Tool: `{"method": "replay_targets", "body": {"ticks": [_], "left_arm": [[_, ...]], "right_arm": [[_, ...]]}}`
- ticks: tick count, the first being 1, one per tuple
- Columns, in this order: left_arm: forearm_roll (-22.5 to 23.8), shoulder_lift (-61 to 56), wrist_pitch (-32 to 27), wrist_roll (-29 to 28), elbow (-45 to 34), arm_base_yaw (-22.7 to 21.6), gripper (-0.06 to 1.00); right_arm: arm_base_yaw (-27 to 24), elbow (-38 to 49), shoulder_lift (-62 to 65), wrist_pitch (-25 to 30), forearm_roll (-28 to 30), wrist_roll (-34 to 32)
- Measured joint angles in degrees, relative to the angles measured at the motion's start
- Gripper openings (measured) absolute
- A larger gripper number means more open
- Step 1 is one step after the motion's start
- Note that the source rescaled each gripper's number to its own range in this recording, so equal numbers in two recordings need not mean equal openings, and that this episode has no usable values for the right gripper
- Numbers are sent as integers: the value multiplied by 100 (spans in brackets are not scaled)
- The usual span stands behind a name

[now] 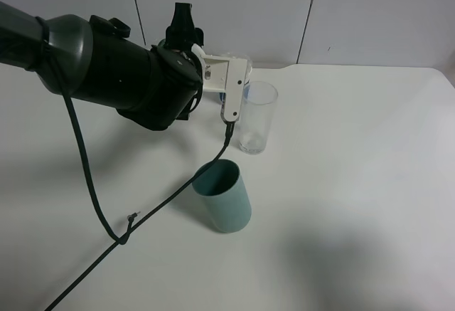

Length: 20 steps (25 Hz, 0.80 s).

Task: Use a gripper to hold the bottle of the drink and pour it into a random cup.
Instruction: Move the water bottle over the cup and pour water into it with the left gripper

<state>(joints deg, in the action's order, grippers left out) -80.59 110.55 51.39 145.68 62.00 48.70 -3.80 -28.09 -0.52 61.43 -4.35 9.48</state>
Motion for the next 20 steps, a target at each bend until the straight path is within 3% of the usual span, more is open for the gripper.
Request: {"method": "replay_targets", "body": {"ticks": [20], "left_arm": [[-181, 0, 8, 191, 181, 67, 0]], "right_arm": [[0, 0, 0, 0, 0, 0]]}}
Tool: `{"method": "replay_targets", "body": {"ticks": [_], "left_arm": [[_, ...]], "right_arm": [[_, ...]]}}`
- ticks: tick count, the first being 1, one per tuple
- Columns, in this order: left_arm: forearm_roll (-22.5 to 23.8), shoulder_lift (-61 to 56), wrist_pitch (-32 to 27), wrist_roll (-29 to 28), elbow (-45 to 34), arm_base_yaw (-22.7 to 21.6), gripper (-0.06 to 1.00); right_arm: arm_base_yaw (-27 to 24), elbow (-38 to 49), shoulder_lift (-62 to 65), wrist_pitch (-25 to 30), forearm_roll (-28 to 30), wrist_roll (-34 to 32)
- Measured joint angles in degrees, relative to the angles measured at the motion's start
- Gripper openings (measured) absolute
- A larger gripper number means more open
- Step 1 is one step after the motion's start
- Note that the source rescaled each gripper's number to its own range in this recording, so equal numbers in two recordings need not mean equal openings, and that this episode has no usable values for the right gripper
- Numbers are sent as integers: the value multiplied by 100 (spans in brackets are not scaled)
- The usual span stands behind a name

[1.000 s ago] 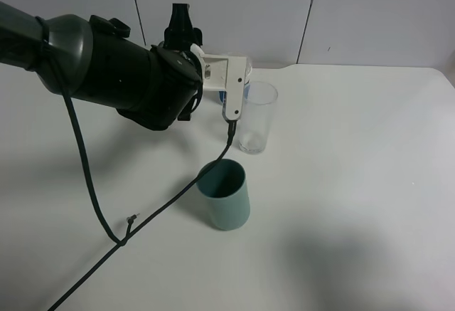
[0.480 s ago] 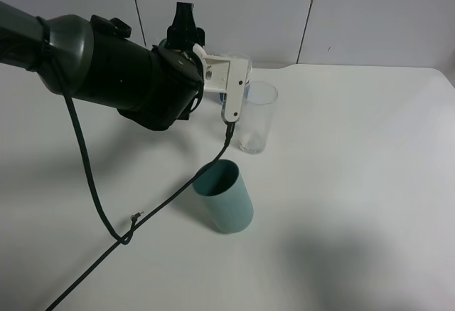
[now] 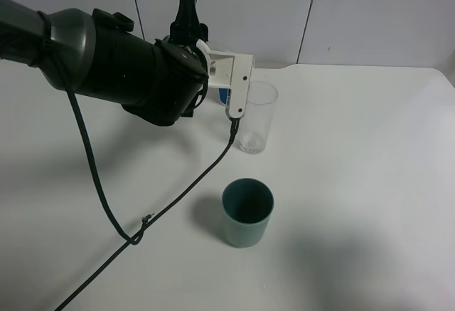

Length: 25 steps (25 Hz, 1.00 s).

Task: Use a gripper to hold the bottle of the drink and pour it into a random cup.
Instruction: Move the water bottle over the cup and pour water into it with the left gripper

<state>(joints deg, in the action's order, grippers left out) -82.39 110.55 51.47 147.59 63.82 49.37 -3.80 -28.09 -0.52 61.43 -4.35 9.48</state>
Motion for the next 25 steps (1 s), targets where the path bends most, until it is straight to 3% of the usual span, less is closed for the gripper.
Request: {"method": "replay_targets", "body": {"ticks": [25], "left_arm": [[-36, 4, 107, 588, 0, 0, 0]], "right_arm": [[0, 0, 0, 0, 0, 0]]}}
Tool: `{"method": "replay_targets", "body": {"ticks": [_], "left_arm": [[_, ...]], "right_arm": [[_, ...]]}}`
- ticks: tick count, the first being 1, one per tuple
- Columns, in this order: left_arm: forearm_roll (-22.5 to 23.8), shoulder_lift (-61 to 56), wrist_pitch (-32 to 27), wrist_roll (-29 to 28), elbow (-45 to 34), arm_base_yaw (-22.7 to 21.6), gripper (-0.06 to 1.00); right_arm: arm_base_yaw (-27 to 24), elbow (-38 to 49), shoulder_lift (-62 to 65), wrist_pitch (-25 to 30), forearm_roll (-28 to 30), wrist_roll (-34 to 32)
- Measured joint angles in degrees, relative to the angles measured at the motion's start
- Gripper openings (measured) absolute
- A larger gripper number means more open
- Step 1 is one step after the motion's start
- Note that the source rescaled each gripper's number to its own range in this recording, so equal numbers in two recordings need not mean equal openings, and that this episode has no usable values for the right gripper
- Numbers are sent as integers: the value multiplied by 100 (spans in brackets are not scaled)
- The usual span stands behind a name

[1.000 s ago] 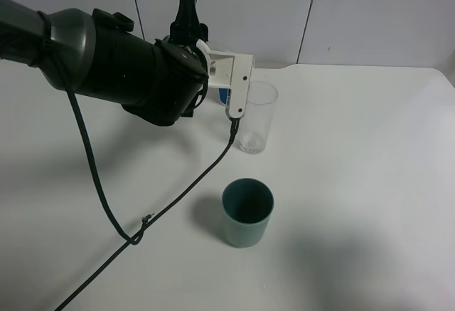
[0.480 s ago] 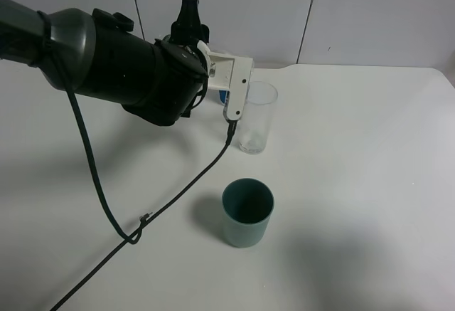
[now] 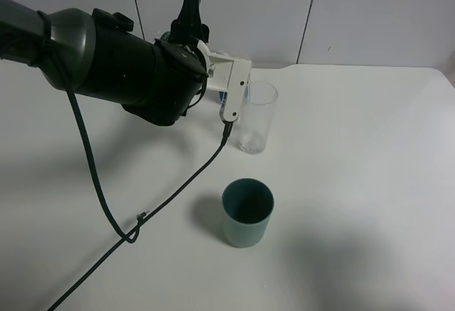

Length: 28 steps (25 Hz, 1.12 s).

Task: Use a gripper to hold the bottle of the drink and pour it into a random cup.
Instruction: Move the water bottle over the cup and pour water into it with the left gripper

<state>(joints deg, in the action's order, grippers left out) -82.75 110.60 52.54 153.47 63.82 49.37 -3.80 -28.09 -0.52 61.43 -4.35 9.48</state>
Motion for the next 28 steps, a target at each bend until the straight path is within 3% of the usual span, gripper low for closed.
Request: {"method": "replay_targets", "body": {"ticks": [28], "left_arm": [[151, 0, 74, 207, 0, 0, 0]], "right_arm": [[0, 0, 0, 0, 0, 0]]}}
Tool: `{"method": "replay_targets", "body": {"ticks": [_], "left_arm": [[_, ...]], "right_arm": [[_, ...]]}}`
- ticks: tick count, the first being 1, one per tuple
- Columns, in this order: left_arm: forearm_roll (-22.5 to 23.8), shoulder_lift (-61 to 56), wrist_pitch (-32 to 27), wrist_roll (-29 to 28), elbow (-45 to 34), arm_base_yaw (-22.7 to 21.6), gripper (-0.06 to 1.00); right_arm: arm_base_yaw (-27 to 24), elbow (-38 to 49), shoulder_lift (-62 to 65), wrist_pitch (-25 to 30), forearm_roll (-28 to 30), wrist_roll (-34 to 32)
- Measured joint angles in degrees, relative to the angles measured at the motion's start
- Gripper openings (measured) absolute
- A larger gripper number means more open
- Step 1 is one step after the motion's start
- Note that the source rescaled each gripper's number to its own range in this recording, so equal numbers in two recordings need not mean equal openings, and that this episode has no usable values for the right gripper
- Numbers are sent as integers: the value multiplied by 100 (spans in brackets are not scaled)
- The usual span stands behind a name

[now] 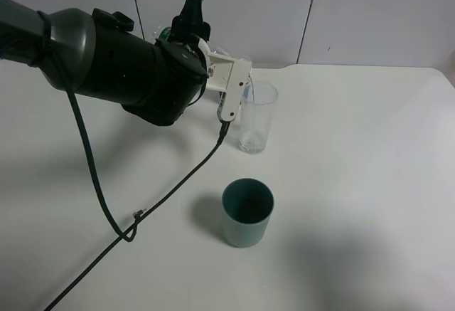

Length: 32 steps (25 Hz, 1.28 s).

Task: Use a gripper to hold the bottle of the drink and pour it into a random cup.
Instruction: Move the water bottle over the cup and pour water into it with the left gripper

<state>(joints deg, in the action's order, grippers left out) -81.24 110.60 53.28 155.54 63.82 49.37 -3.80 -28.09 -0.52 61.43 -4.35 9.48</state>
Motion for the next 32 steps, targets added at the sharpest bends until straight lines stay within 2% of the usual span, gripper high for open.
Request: {"method": "replay_targets", "body": {"ticks": [32], "left_arm": [[77, 0, 29, 104, 22, 0, 0]], "right_arm": [[0, 0, 0, 0, 15, 0]]}}
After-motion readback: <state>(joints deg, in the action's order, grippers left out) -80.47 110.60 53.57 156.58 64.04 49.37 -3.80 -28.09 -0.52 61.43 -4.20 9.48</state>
